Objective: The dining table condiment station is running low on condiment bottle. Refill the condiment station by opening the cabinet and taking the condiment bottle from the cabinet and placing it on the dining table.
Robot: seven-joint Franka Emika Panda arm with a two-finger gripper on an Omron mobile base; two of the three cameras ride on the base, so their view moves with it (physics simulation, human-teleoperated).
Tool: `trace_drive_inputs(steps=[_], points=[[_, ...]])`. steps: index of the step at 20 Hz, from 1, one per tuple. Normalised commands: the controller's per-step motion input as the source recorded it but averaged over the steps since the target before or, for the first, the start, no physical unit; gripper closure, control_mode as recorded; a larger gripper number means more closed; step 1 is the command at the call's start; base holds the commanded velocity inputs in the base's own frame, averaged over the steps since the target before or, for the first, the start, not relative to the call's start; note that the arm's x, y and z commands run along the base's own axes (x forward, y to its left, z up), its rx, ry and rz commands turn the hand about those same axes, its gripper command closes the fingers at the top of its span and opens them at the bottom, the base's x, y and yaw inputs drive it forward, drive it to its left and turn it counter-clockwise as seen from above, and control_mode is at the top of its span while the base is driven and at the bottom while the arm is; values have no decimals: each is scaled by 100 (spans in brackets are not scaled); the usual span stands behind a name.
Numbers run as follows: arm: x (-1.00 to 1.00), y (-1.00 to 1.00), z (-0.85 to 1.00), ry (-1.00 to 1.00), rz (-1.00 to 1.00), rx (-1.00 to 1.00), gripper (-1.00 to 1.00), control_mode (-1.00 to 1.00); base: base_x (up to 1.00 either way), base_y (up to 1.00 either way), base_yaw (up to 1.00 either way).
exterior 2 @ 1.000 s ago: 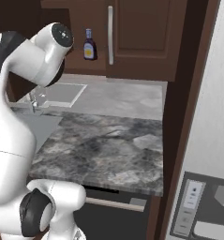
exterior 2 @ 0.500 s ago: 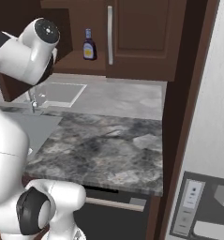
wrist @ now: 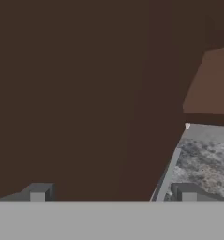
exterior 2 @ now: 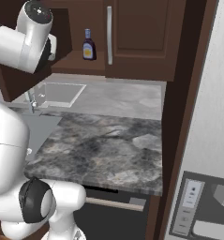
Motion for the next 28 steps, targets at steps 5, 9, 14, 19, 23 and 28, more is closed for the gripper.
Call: trace_drive_inputs(steps=[5,9,14,19,23,28], points=[[-16,-60,-31,-18,-4,-10,-100,-100,0,0,0],[0,-55,-61,-33,-11,-18,-100,-100,0,0,0],[23,-19,-33,-23,-16,-11,-100,-100,0,0,0],[42,-9,35,-13,-20,0,-100,-100,0,0,0],[34,-15,19,-18,-12,0,-100,-100,0,0,0],[6,0,-1,-1,-1,0,-100,-100,0,0,0]])
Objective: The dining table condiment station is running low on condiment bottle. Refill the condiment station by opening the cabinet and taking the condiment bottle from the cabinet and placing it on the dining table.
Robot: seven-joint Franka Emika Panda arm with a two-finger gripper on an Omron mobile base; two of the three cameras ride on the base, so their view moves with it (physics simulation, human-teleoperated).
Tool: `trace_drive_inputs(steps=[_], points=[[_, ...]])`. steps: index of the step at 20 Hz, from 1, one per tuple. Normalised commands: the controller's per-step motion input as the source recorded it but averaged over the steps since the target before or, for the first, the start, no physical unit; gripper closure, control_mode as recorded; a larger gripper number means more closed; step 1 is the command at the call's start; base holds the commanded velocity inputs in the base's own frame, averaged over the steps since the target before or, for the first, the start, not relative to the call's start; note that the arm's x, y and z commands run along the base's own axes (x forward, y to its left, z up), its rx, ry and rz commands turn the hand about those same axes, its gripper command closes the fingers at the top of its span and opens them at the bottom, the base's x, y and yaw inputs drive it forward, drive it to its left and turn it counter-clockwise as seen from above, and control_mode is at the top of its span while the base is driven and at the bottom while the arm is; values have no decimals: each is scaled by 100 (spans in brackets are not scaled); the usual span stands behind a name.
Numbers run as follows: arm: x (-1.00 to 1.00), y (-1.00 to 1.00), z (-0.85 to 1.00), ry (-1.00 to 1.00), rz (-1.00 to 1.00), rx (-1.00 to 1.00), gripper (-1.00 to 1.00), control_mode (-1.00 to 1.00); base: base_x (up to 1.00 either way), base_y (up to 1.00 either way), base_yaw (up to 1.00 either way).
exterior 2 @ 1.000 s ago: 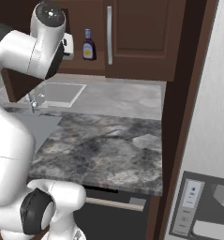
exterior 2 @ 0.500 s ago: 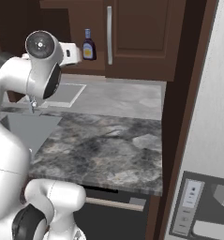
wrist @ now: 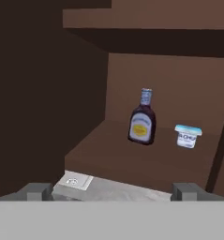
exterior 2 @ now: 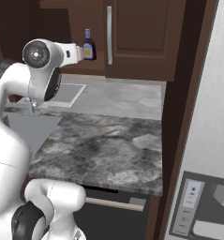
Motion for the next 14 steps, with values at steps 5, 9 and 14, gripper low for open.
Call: trace_drive_inputs(steps=[5,9,14], points=[[50,-3,-1,3,-1,0,-100,-100,0,0,0],[9,-27,0,-11,0,1,-100,-100,0,0,0],[19,-2,13,-11,-1,0,-100,-100,0,0,0]])
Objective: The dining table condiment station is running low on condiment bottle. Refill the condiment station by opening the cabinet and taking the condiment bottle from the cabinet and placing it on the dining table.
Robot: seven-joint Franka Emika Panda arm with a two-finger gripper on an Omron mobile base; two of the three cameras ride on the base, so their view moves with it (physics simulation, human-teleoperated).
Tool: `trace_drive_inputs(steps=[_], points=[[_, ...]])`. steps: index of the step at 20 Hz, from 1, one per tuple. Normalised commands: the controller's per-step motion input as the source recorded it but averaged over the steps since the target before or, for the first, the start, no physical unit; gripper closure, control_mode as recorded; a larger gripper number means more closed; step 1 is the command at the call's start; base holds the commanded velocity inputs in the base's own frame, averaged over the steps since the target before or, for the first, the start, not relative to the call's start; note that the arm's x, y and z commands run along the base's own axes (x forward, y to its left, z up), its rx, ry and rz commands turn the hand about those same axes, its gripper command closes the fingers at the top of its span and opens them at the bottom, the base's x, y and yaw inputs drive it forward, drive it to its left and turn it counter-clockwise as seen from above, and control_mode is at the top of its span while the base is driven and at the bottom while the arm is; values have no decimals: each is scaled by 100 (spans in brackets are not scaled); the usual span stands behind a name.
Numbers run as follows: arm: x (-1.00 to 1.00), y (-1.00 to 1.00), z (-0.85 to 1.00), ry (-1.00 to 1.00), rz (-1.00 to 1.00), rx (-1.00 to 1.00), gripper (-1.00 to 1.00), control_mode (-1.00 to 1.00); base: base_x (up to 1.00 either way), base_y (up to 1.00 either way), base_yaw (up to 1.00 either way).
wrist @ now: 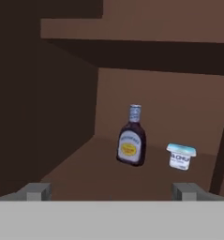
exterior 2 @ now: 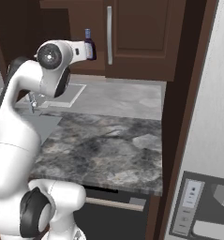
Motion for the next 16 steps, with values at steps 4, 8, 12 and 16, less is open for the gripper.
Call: trace_drive_inputs(steps=[4,8,12,16], points=[[34,-1,4,-6,-3,0,-100,-100,0,0,0],[49,0,0,0,-14,0,-100,-100,0,0,0],[46,0,0,0,-18,0,-100,-100,0,0,0],[22,0,1,0,-17,0,-100,-100,0,0,0]])
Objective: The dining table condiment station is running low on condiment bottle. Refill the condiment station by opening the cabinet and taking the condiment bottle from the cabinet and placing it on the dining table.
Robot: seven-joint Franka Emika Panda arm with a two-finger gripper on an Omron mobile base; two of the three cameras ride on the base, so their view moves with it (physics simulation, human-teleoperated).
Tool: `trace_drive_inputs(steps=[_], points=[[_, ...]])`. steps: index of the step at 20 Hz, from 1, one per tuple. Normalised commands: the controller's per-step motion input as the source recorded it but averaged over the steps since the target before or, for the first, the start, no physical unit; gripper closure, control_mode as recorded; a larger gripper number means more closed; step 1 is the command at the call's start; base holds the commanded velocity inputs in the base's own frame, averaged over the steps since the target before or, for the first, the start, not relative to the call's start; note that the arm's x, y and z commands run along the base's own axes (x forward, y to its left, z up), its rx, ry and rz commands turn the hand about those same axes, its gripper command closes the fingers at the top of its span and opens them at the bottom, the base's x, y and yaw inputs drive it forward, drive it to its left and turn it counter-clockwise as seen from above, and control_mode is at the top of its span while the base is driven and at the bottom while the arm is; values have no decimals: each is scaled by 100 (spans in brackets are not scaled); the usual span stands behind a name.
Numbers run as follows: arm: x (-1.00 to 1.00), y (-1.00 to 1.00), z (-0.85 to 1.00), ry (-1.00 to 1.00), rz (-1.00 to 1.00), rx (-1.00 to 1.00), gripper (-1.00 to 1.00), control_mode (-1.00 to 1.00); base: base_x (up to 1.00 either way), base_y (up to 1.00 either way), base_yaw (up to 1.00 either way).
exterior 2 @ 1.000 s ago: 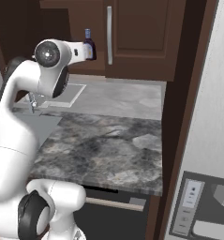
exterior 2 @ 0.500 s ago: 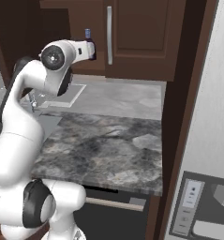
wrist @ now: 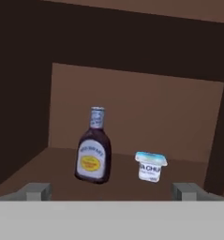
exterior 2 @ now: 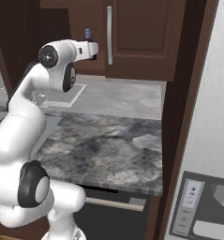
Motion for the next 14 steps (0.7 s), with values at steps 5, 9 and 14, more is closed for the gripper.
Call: trace_drive_inputs(steps=[5,9,14], points=[[-44,-16,9,-17,-12,0,-100,-100,0,0,0],[-26,-31,9,-16,-5,0,-100,-100,0,0,0],[-2,-43,3,-7,0,0,-100,-100,0,0,0]])
